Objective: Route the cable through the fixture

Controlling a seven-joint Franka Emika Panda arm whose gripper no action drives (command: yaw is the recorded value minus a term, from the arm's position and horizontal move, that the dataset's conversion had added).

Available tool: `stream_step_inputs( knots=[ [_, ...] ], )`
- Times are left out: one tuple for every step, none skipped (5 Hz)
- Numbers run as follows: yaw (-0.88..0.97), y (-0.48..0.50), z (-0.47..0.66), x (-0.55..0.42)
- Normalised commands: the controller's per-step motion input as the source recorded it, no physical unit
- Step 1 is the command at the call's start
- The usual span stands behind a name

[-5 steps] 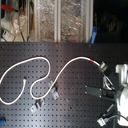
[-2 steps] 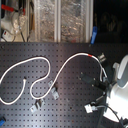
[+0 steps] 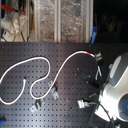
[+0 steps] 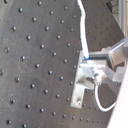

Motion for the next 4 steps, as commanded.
stream_step_inputs(
  knots=[
    [0.76,0.055,0.21,-0.115],
    [0.85,0.068,0.14,-0.12],
    [0.02,-0.001,0.03,0.0],
    [0.92,0.043,0.23,-0.064]
  ],
)
